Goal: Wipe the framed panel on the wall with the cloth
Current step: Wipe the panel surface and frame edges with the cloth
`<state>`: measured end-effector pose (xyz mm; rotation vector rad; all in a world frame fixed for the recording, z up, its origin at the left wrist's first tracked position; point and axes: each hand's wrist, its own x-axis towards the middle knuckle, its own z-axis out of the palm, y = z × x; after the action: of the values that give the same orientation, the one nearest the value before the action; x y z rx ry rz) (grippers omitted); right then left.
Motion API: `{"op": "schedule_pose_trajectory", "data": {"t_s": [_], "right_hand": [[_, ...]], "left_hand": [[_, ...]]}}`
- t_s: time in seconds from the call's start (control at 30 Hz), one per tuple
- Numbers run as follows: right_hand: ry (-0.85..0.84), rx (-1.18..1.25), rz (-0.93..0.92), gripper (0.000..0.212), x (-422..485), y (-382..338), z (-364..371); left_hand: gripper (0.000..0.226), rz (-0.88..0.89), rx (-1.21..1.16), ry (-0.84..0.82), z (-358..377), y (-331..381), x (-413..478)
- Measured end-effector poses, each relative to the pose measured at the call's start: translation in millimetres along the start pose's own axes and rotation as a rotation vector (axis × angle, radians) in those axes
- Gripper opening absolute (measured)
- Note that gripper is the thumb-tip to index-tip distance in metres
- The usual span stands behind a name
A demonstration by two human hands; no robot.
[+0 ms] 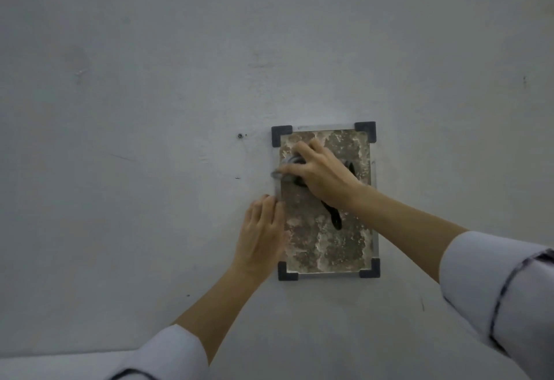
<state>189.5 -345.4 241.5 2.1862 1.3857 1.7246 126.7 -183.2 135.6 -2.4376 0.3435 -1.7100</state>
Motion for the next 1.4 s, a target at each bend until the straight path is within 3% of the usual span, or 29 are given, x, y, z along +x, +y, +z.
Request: {"op": "schedule_pose_trajectory", "data": {"t_s": [0.1,0.27,0.37,0.47,0.6,0.73,0.9,1.03,1.13,1.23,1.33,1.4], "right_hand": [[0.14,-0.019,0.23,0.036,9.3,1.1,-4.7],[0.086,-0.021,0.188,0.058,-32.1,-32.1,25.1],[-0.027,-0.011,0.034,0.064,-79.3,-50.7,40.9],[-0.077,0.012,-0.034,0.052,-91.5,-52.2,37.4],[0.087,0.029,0.167,0.042,-51.6,-38.4,17.3],[0.111,-0.032,0.248,0.054,-48.1,-39.3,24.2],[-0.083,0.003,0.08,0.069,-110.9,-72.1,52.9],[-0.095,0.056,0.038,0.042,-113.0,-76.6,46.8],[0.011,0.098,0.199,0.032,-91.1,-66.6,38.4],[0.097,0.05,0.294,0.039,-89.8,-72.4,45.0],[-0.003,0.068,0.208,0.062,-117.2,-93.6,63.3],[-0.07,0.099,0.135,0.066,-136.0,-99.5,69.5]], "left_hand": [[0.089,-0.11,0.045,-0.03,-4.3,-14.3,6.9],[0.124,-0.16,0.08,-0.146,-8.3,-26.9,26.0],[0.127,-0.131,0.127,-0.267,-10.2,-26.6,32.5],[0.129,-0.081,0.172,-0.383,-10.9,-24.9,30.2],[0.134,-0.102,0.184,-0.422,-13.5,-23.8,30.9],[0.134,-0.097,0.196,-0.439,-15.3,-25.2,31.2],[0.131,-0.091,0.197,-0.449,-14.3,-23.7,30.7],[0.128,-0.101,0.199,-0.448,-14.4,-20.5,30.1],[0.127,-0.114,0.19,-0.441,-13.4,-19.9,28.7],[0.126,-0.118,0.196,-0.446,-12.4,-18.3,29.0],[0.128,-0.113,0.214,-0.442,-12.0,-19.0,28.6],[0.13,-0.109,0.229,-0.443,-11.8,-19.3,28.7]]}}
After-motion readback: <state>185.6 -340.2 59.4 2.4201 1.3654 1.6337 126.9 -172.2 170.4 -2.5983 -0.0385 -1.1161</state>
